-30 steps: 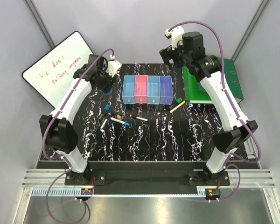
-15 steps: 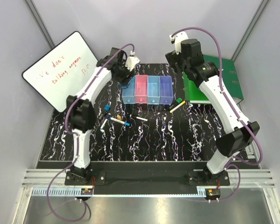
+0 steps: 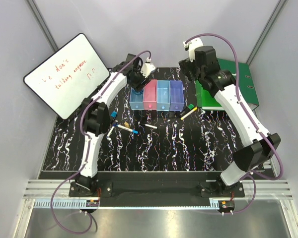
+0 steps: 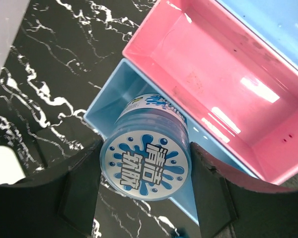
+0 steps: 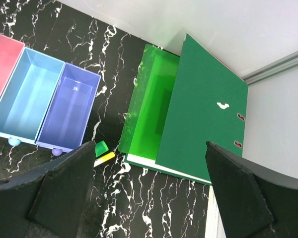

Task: Sort the stationery into containers
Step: Place the stationery in the storage box.

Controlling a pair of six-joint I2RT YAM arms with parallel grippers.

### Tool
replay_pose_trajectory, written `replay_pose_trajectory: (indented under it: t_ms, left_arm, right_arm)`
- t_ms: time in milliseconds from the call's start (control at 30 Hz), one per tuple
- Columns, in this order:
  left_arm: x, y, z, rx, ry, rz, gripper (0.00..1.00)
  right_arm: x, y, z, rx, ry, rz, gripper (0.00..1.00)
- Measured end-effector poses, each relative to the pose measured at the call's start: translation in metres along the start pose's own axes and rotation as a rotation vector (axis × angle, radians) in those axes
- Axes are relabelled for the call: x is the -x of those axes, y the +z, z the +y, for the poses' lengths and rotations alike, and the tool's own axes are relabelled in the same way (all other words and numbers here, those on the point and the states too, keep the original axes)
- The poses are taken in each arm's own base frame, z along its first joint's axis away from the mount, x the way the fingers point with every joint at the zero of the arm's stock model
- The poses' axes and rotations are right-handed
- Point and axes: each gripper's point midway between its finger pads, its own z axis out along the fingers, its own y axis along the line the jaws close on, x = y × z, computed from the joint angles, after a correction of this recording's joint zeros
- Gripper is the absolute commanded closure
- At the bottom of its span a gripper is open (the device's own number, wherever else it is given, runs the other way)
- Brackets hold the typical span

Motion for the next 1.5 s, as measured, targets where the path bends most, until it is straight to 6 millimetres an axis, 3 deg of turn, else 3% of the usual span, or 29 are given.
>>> replay_pose_trajectory:
  t_ms: [300,367,500,567,633,733,1000,1267,1367,1500]
  left_arm:
    - [-0.005,0.024,0.0,0.023,0.016,0.011,0.96]
    - [-0.004,0.029,0.001,0.037,0.024,0.005,0.73]
    - [-0.002,0.038,0.004,0.064,0.039,0.002,0.58]
    - [-0.001,0.039,0.006,0.075,0.043,-0.004,0.36]
    - [0.002,0.039,0.009,0.086,0.047,-0.015,0.34]
    - [0.003,0.043,0.01,0.097,0.05,-0.025,0.15]
    - [-0.002,0.05,0.013,0.124,0.054,-0.027,0.09]
    - [0.002,0.045,0.014,0.135,0.04,-0.044,0.08]
    - [0.009,0.03,0.012,0.14,0.022,-0.065,0.07]
    - [0.03,-0.009,0.015,0.159,0.002,-0.128,0.07]
  right_arm:
    - [-0.007,0.002,0.003,0.005,0.007,0.017,0.0]
    - [-0.007,0.002,0.004,0.006,0.008,0.017,0.0]
    - [-0.007,0.003,0.004,0.007,0.011,0.017,0.0]
    - [-0.007,0.003,0.004,0.007,0.011,0.017,0.0]
    - [-0.007,0.003,0.004,0.007,0.013,0.017,0.0]
    - [-0.008,0.003,0.004,0.01,0.016,0.017,0.0]
    - [-0.007,0.003,0.006,0.026,0.02,0.014,0.0]
    - [-0.007,0.003,0.007,0.029,0.02,0.013,0.0]
    - [-0.007,0.003,0.007,0.029,0.02,0.013,0.0]
    - [-0.007,0.003,0.007,0.029,0.019,0.013,0.0]
